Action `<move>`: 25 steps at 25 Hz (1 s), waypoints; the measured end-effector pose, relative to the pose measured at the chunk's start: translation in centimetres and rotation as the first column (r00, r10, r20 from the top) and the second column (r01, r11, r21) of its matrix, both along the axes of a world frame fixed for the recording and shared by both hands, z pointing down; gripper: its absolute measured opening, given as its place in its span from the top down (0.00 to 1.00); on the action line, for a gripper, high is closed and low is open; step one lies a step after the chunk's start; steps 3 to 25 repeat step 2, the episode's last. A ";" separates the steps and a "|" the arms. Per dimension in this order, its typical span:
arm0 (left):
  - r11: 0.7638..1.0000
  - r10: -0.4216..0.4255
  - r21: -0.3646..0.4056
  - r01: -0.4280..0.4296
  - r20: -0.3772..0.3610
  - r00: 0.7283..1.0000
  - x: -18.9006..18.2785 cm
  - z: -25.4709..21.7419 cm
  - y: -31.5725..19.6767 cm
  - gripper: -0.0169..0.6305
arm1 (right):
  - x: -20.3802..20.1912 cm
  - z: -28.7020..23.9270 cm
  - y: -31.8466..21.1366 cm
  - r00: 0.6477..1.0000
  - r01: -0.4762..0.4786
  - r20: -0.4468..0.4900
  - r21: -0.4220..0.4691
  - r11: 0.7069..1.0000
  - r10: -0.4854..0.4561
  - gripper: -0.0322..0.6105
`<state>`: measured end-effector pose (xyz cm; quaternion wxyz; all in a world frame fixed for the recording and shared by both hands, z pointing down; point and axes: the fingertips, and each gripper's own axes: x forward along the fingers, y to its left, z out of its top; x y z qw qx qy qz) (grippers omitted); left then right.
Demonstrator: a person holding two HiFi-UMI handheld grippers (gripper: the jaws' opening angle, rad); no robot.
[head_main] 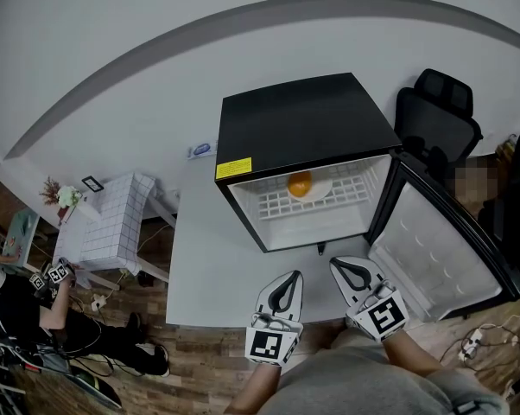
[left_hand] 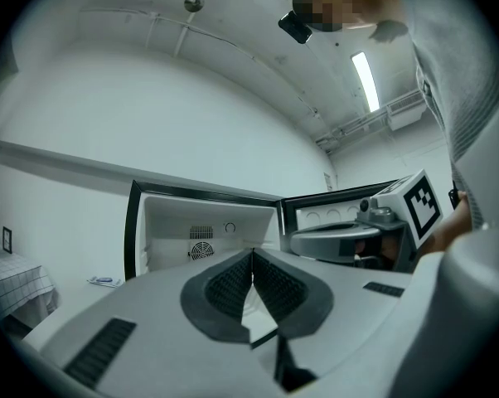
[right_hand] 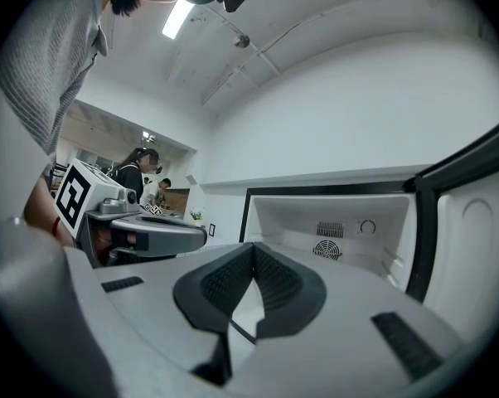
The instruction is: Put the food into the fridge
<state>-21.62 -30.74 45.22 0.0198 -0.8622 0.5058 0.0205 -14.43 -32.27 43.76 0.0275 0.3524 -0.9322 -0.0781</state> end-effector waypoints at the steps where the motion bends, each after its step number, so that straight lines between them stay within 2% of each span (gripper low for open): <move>1: 1.000 -0.001 -0.001 0.001 0.002 1.000 0.0 0.1 -0.1 0.96 | 0.0 0.0 -0.1 1.000 0.001 -0.001 0.001 1.000 -0.001 0.93; 25: 1.000 -0.002 -0.003 0.002 0.004 1.000 0.0 0.1 -0.2 0.96 | 0.0 0.0 -0.1 1.000 0.002 -0.003 0.001 1.000 -0.002 0.93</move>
